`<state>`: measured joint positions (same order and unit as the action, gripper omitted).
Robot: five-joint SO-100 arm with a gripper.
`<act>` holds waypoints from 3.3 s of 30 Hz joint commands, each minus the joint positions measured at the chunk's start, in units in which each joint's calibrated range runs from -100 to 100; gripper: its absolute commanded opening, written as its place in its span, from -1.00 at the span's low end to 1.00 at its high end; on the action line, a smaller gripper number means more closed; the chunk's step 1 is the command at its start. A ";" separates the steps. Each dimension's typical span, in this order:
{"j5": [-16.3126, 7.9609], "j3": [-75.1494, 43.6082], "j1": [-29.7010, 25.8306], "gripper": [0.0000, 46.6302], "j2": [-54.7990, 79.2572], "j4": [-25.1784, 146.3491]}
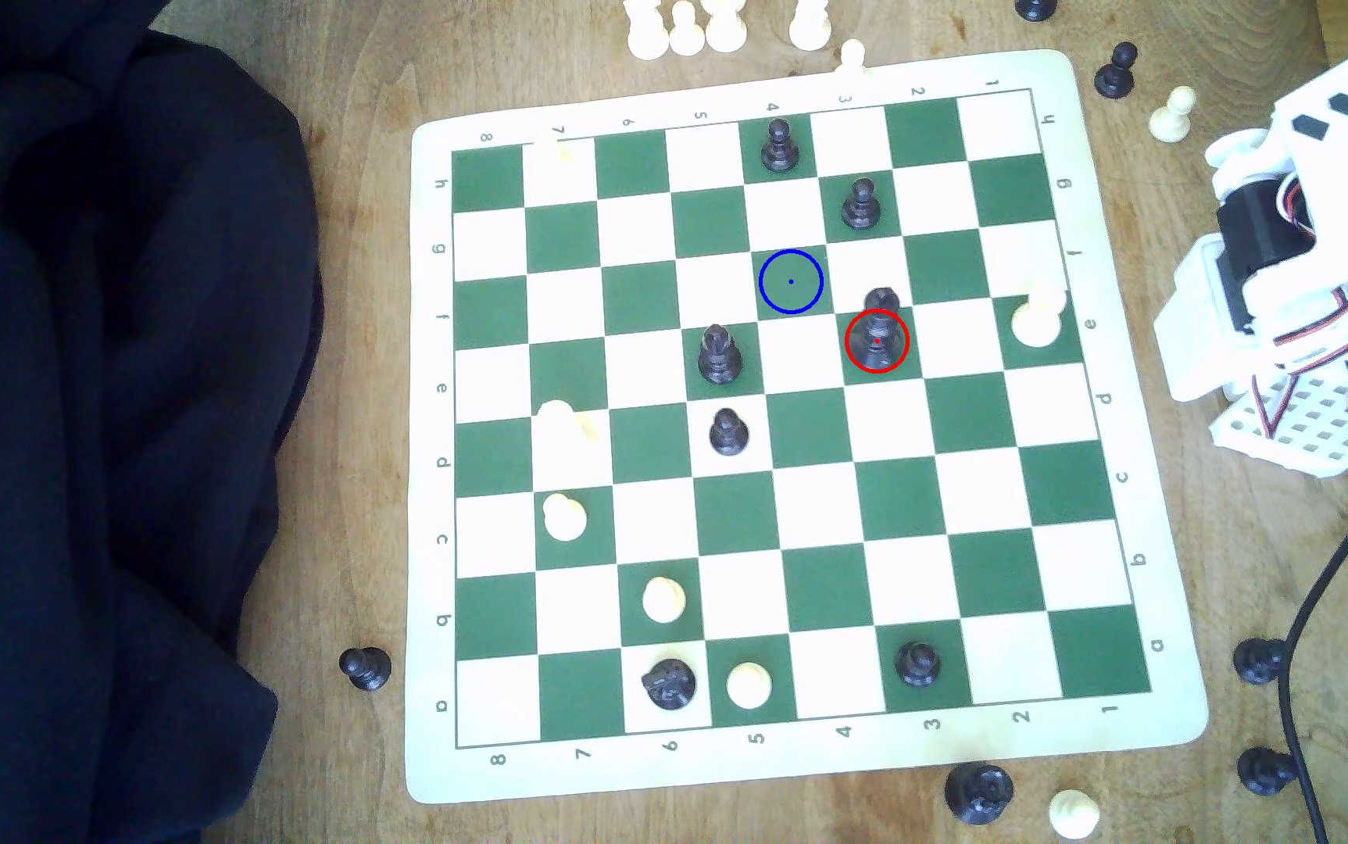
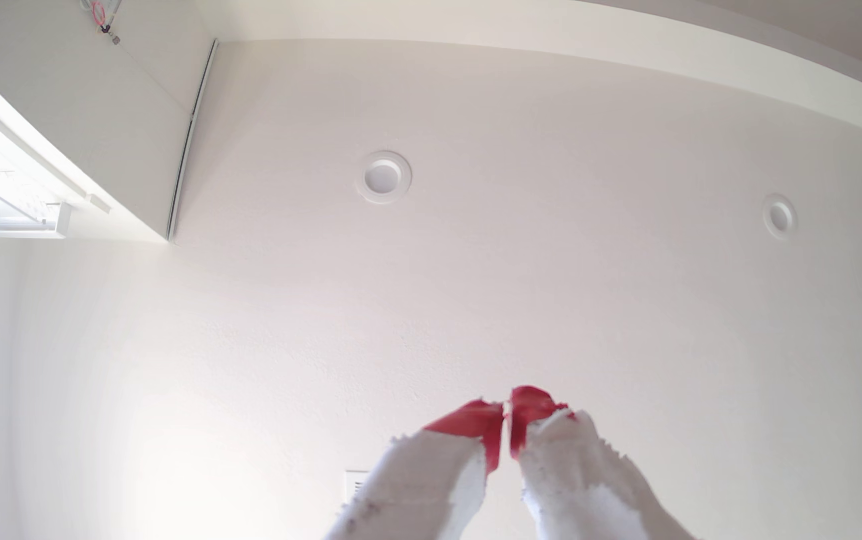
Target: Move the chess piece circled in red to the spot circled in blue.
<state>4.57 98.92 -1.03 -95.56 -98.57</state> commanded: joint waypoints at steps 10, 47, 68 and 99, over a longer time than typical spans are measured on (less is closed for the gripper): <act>0.15 0.99 1.15 -0.99 -0.20 17.81; -5.81 -41.16 8.74 -0.99 17.97 155.32; -16.56 -61.29 12.49 -0.25 54.81 169.57; -16.51 -65.28 8.82 -0.34 71.96 166.22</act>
<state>-12.04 39.18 8.11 -24.26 68.21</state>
